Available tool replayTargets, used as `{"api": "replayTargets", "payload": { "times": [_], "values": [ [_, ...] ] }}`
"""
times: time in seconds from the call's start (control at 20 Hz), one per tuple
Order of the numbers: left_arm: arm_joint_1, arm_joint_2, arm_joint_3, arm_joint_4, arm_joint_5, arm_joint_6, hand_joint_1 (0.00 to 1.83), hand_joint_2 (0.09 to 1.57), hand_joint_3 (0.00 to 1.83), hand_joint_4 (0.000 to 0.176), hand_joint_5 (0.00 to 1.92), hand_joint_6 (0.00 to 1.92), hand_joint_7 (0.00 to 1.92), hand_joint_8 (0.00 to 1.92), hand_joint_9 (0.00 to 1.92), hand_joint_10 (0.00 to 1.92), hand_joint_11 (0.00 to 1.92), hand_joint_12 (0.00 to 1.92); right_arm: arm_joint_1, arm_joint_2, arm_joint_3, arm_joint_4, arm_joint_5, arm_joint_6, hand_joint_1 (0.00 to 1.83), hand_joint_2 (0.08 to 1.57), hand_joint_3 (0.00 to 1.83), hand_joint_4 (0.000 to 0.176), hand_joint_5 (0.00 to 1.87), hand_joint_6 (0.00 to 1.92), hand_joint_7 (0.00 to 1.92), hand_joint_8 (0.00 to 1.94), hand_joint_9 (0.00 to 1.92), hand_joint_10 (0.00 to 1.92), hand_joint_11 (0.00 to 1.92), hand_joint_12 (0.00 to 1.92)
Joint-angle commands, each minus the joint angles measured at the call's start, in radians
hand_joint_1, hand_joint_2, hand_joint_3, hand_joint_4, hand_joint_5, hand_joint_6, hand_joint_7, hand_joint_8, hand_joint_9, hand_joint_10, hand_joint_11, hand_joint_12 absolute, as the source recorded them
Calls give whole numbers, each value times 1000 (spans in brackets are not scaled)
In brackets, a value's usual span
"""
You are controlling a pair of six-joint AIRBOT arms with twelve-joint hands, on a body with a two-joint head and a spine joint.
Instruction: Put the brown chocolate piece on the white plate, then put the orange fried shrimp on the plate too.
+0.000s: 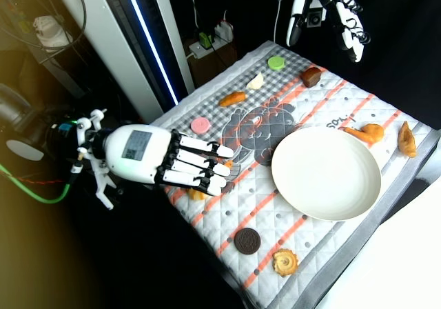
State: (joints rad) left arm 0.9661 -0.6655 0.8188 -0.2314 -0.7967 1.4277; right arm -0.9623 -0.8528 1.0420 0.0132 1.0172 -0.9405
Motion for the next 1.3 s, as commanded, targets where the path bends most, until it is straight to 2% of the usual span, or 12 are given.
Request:
{"api": "replayTargets", "payload": {
  "times": [0.0,0.15,0.2,0.25,0.4,0.5,0.6,0.75,0.95,1.1,1.2,1.25],
  "values": [
    [-5,-2,5,-2,-114,-6,414,1152,3,144,366,3,472,2,451,13,0,960,11,3,7,16,117,2,698,1160,0,52,470,1,412,0,392,1,218,436],
    [-5,-18,26,-19,-66,-5,591,1070,0,153,346,1,435,1,411,0,0,928,11,2,8,16,117,2,711,1168,1,44,475,0,416,0,398,0,245,370],
    [-6,-29,46,-41,-32,2,622,1003,0,175,320,0,431,0,432,6,0,938,11,2,8,16,117,2,702,1171,2,50,470,0,413,0,400,0,253,365],
    [-7,-35,53,-70,-11,39,622,1003,0,175,320,0,431,0,432,6,0,938,11,2,8,16,117,2,702,1171,2,50,470,0,413,0,400,0,253,365],
    [-14,-37,18,-195,11,310,806,861,0,176,215,0,372,0,405,0,0,951,11,2,8,14,117,2,676,1176,3,51,468,0,409,0,398,1,262,363],
    [-14,-42,-4,-245,20,441,827,816,0,176,196,0,383,2,436,7,0,996,11,2,6,12,118,2,702,1181,3,42,470,1,412,2,400,2,258,362],
    [-14,-55,0,-287,39,510,813,801,0,176,203,3,429,15,480,19,28,1018,11,2,5,12,118,2,703,1180,2,51,471,1,419,4,404,3,264,366],
    [-14,-69,15,-307,51,514,866,825,1,159,267,1,546,3,587,10,66,928,11,2,4,12,117,2,676,1181,2,57,470,1,422,3,407,2,265,368],
    [-14,-80,26,-315,64,514,995,872,0,95,447,2,718,7,724,14,99,936,11,2,3,12,117,2,679,1187,2,49,470,0,426,3,404,3,264,365],
    [-14,-90,33,-315,77,514,1048,894,6,127,478,7,725,3,736,12,81,937,11,2,3,12,117,2,679,1191,2,64,466,1,428,2,403,2,258,371],
    [-15,-101,39,-325,82,533,1062,897,0,147,474,4,779,19,800,23,114,890,11,2,3,12,117,2,666,1202,4,49,473,2,437,3,412,3,255,382],
    [-22,-107,36,-349,82,587,1078,893,0,134,490,9,793,22,810,25,118,888,11,2,3,12,118,2,669,1205,4,54,471,1,434,2,407,1,246,379]
  ]
}}
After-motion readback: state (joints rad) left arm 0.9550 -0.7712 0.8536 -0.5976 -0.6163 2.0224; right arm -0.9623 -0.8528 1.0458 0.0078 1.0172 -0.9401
